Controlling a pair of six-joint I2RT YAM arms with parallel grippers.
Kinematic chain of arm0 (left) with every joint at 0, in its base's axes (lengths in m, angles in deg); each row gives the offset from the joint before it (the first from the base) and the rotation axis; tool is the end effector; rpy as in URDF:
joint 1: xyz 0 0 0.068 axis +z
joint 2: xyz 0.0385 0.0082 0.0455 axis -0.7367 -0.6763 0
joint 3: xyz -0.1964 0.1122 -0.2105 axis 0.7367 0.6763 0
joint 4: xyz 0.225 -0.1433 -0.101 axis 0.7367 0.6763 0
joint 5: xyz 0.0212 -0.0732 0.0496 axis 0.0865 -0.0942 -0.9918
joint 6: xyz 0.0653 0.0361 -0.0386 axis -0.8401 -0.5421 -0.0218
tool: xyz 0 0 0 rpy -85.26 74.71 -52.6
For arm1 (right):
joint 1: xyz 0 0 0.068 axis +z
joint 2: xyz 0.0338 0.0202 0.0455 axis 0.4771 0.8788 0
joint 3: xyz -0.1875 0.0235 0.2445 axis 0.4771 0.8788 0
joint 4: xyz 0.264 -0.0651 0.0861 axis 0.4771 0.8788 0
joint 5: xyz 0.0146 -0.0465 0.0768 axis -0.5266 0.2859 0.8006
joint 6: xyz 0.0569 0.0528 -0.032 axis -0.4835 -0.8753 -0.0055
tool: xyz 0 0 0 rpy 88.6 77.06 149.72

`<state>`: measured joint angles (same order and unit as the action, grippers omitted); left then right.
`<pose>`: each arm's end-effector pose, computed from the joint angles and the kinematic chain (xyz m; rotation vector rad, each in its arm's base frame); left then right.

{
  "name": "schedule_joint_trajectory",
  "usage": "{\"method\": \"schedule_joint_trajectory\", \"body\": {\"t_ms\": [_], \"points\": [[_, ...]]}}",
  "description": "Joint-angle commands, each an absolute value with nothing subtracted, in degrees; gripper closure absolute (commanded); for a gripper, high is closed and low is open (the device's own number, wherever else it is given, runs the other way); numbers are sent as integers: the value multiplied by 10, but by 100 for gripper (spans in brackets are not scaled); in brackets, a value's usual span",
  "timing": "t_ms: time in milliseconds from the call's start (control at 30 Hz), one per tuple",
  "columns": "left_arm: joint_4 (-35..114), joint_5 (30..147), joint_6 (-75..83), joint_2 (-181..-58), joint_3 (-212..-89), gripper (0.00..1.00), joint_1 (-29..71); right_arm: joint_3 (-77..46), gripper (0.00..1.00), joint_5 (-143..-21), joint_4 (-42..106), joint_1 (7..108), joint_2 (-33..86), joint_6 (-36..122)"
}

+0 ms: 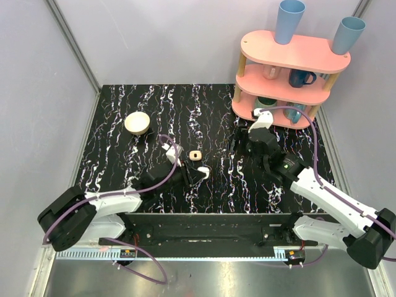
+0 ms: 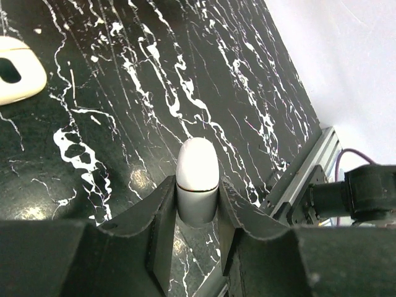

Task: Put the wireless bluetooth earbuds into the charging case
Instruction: Place the charging case with the earbuds at the center of the board.

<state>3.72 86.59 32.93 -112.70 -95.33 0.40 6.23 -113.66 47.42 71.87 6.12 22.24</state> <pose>0.1765 -0.2015 0.1852 0.1919 1.9674 -1.1560 0.2218 0.1679 0.3482 0.0049 1.9562 0.4059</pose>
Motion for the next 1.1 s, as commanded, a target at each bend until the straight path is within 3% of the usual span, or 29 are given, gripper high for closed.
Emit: {"method": "schedule_joint_trajectory", "body": {"t_ms": [0, 133, 533, 633, 867, 1067], "points": [[-18, 829, 402, -1153, -975, 95, 8, 60, 31, -1111, 462, 714, 57, 211], [-8, 811, 415, -1189, -986, 94, 12, 58, 30, -1099, 459, 715, 64, 214], [-195, 863, 506, -1361, -957, 91, 38, 65, 30, -1085, 458, 714, 62, 214], [-176, 858, 498, -1366, -963, 80, 39, 66, 30, -1082, 458, 715, 64, 214], [-95, 835, 462, -1332, -972, 68, 40, 66, 30, -1077, 450, 714, 65, 214], [-81, 840, 454, -1339, -971, 65, 49, 66, 30, -1068, 447, 714, 69, 210]]}}
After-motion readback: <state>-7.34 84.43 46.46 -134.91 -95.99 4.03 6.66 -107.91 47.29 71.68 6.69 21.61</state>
